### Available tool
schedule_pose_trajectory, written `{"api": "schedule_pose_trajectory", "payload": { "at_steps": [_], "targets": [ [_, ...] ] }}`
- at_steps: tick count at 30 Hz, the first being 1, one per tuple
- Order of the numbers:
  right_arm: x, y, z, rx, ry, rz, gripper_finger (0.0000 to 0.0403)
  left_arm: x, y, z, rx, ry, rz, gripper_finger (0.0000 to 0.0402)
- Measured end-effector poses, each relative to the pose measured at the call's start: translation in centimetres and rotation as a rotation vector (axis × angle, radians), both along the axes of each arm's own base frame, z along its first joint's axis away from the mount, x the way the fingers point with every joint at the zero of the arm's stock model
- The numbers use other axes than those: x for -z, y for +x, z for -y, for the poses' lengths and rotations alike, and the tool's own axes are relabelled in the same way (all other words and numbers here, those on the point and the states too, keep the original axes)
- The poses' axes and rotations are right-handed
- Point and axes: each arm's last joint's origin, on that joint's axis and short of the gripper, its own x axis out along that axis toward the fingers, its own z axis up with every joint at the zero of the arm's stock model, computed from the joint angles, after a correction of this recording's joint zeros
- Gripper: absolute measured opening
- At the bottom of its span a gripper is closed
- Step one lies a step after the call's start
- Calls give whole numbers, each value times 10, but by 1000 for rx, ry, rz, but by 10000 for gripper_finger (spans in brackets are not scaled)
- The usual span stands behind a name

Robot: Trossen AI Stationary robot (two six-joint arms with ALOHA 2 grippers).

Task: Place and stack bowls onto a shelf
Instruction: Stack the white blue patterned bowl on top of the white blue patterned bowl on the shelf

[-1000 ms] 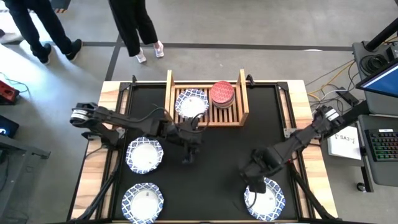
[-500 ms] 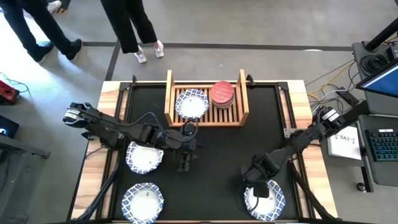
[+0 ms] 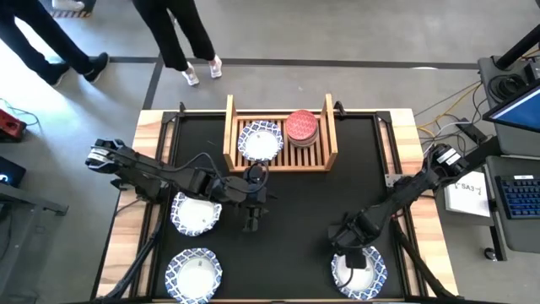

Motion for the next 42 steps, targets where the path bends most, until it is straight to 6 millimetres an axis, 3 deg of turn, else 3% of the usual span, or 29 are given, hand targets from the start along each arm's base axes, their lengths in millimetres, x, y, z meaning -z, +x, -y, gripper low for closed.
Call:
{"api": "schedule_pose_trajectory", "payload": {
  "at_steps": [14, 23, 31, 42],
  "targets": [
    [0, 7, -5, 0, 54, 77, 80, 1, 0, 0, -1, -1, -5, 162],
    [-1, 10, -4, 20, 101, 65, 16, 2, -1, 0, -11, -17, -17, 162],
    [-20, 26, 10, 118, 40, 186, 9, 4, -2, -1, -36, -52, -48, 162],
    [-48, 48, 63, 594, -163, 410, 9, 14, -8, -2, -105, -79, -152, 162]
  ]
}}
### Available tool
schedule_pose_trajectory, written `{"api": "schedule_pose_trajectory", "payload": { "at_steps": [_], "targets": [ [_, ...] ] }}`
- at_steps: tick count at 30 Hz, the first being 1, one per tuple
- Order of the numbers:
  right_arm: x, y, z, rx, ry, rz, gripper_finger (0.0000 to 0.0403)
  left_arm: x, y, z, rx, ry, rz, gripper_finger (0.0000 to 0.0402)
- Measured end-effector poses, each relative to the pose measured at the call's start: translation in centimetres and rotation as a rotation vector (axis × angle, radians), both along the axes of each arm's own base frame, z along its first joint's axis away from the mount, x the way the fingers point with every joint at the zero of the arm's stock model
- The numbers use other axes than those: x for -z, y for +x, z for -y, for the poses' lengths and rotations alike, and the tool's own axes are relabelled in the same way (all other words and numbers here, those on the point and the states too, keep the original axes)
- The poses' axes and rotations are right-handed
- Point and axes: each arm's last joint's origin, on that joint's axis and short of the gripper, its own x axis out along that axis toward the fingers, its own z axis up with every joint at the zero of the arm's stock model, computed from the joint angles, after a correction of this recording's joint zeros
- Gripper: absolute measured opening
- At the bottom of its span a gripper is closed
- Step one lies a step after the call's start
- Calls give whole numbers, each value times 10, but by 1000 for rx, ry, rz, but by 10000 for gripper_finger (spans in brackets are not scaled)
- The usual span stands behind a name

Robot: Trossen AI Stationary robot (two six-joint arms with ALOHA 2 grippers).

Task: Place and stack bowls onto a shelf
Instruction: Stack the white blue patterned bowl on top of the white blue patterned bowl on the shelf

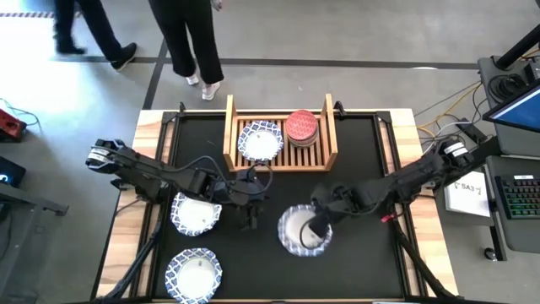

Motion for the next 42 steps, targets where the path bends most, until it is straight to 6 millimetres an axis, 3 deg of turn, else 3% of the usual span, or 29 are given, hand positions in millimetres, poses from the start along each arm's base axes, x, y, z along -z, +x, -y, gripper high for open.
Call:
{"api": "schedule_pose_trajectory", "payload": {
  "at_steps": [12, 25, 29, 34, 42],
  "targets": [
    [-14, 19, 32, 163, -237, 164, 9, 20, -5, -8, -241, 130, 33, 162],
    [-60, 41, 31, 104, -390, 339, 9, 20, -6, -14, -405, 262, 71, 162],
    [-64, 43, 31, 96, -394, 351, 9, 19, -7, -15, -434, 295, 75, 154],
    [-61, 42, 31, 87, -390, 339, 9, 19, -7, -15, -434, 296, 74, 116],
    [-60, 42, 30, 38, -397, 329, 9, 20, -7, -14, -418, 289, 61, 8]
  ]
}}
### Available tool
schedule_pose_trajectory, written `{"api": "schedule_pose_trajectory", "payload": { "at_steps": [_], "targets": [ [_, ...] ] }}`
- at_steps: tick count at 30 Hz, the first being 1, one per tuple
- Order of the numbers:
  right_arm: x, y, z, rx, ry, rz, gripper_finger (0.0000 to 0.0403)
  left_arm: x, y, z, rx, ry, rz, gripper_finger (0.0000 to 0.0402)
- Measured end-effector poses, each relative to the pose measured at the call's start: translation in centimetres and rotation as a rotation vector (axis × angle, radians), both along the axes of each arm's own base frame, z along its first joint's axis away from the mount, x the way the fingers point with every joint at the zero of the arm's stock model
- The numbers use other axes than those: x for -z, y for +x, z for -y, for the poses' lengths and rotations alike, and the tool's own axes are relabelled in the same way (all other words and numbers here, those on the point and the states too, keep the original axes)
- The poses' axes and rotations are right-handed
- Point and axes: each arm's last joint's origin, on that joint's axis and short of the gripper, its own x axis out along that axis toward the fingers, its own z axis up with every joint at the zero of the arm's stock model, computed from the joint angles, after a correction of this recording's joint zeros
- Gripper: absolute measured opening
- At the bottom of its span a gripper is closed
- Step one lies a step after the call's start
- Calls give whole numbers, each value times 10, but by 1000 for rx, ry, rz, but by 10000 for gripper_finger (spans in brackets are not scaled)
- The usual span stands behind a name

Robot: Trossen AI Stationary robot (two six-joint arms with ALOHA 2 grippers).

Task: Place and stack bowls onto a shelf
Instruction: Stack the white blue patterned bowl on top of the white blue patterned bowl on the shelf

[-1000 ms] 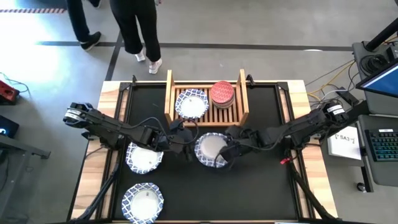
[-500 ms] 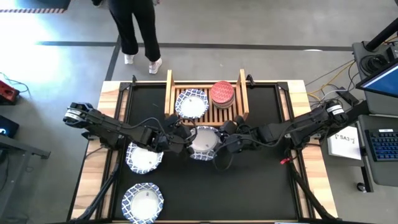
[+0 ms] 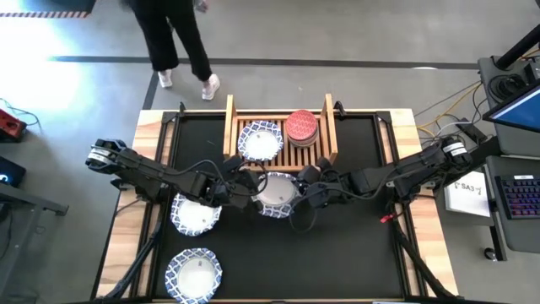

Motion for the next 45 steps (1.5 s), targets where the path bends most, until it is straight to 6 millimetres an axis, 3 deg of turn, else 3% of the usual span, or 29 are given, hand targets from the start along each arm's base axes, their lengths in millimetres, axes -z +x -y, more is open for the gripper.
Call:
{"api": "schedule_pose_trajectory", "payload": {
  "at_steps": [7, 16, 25, 31, 45],
  "targets": [
    [-1, 2, -2, -116, 62, -28, 35, 2, 1, -2, 38, -39, -17, 3],
    [-14, 1, -2, -206, 75, -90, 126, 3, 2, -2, 97, -119, -21, 1],
    [-33, -12, 4, -160, 0, -252, 194, 7, 1, -5, 143, -182, -71, 0],
    [-44, -19, 6, -144, -5, -299, 199, 11, 2, -42, 8, -193, -102, 0],
    [-38, -36, 10, -31, 39, -451, 183, 12, -17, -171, -201, -345, -117, 0]
  ]
}}
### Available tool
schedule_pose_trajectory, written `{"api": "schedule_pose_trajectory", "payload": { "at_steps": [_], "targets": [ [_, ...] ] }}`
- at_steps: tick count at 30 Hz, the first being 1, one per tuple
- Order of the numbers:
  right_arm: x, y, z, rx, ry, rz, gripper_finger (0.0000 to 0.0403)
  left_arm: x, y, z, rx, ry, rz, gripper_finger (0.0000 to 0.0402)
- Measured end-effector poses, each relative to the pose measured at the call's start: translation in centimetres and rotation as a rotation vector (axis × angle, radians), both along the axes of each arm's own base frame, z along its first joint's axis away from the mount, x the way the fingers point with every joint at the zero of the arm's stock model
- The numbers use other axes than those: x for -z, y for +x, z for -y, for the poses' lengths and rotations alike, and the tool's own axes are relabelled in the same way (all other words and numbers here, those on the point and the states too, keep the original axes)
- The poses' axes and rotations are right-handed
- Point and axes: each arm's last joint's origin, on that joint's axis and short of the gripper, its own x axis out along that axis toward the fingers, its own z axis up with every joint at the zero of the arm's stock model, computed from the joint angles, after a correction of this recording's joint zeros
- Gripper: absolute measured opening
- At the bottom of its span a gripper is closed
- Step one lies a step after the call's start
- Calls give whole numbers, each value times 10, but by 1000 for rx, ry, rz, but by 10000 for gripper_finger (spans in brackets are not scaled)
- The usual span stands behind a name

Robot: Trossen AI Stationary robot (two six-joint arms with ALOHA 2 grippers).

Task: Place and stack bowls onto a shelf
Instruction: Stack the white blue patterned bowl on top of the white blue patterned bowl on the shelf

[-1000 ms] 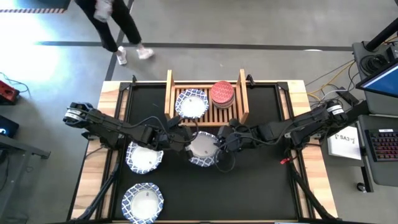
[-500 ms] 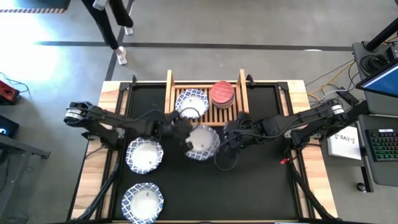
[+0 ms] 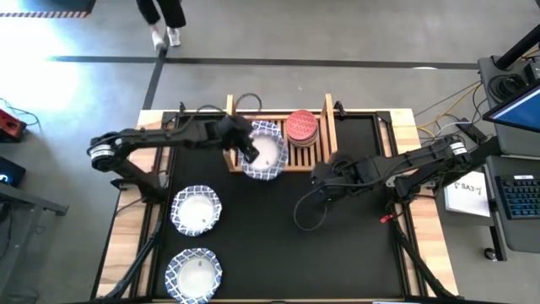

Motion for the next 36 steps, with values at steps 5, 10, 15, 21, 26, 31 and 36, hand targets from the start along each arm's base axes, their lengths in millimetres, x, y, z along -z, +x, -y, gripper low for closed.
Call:
{"api": "schedule_pose_trajectory", "payload": {
  "at_steps": [5, 10, 15, 21, 26, 31, 36],
  "targets": [
    [2, -5, 1, 18, 4, -47, 180, -2, -10, -29, -54, -10, 30, 0],
    [-1, -10, 1, -3, 39, -60, 180, -4, -18, -47, -108, 3, 60, 0],
    [-8, -17, 3, -6, 45, -39, 178, -5, -23, -58, -146, 7, 67, 0],
    [-16, -23, 4, -5, 50, -7, 177, -5, -25, -60, -151, 8, 66, 0],
    [-18, -25, 5, -1, 46, 3, 177, -5, -25, -60, -156, 12, 63, 0],
    [-17, -25, 5, -1, 44, -6, 178, 1, -19, -63, -158, 13, 59, 0],
    [-16, -26, 5, 1, 43, -11, 178, 6, -14, -67, -160, 28, 64, 0]
  ]
}}
